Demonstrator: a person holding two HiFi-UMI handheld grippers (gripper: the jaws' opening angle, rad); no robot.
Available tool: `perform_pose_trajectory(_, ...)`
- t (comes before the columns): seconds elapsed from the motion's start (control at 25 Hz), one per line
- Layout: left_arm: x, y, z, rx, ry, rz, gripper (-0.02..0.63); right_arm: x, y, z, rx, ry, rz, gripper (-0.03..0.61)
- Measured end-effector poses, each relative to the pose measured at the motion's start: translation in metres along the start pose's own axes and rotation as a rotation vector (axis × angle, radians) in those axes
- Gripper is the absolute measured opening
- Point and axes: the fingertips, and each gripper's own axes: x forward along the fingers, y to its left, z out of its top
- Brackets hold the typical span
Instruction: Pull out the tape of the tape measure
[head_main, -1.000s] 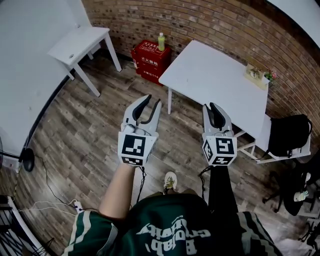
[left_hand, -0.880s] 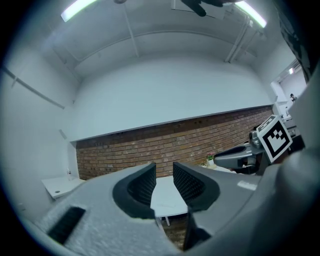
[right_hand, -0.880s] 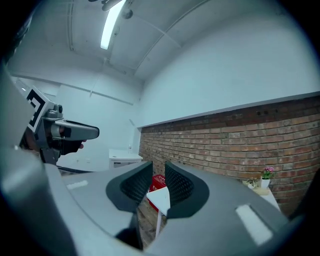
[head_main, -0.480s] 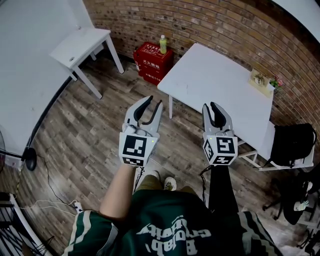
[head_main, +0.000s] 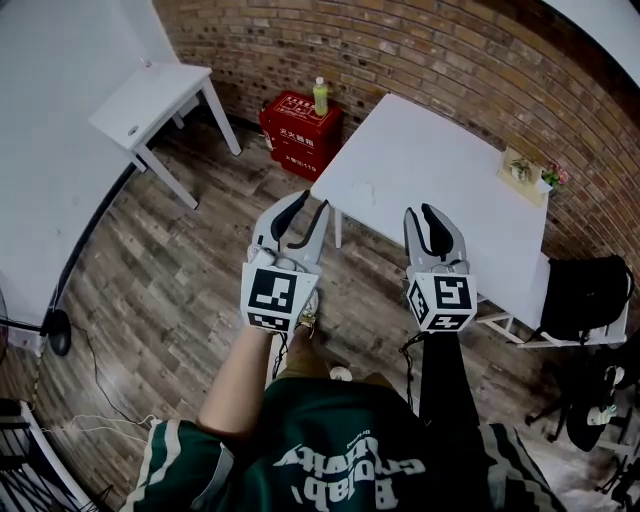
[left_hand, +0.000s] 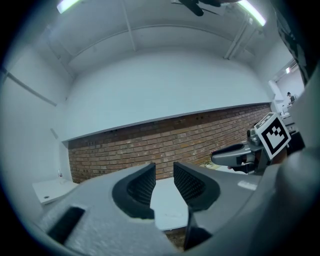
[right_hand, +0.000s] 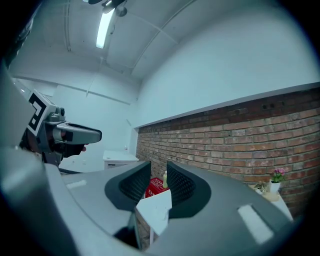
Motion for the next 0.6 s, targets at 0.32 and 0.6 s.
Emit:
perform_pose_trajectory(0.32,0.072,0.046,-0.003,-0.027,-0.034,-0.092,0.121,0.074,-0.011,0.005,-0.023,0.007,-0.032,0.143)
perform_pose_trajectory(0.6,0.139,0.084,-0.008,-0.045,-0.046,-0.19,0.124,0.134,-0.024,0.01,-0.066,0.041,-0.107,0.149)
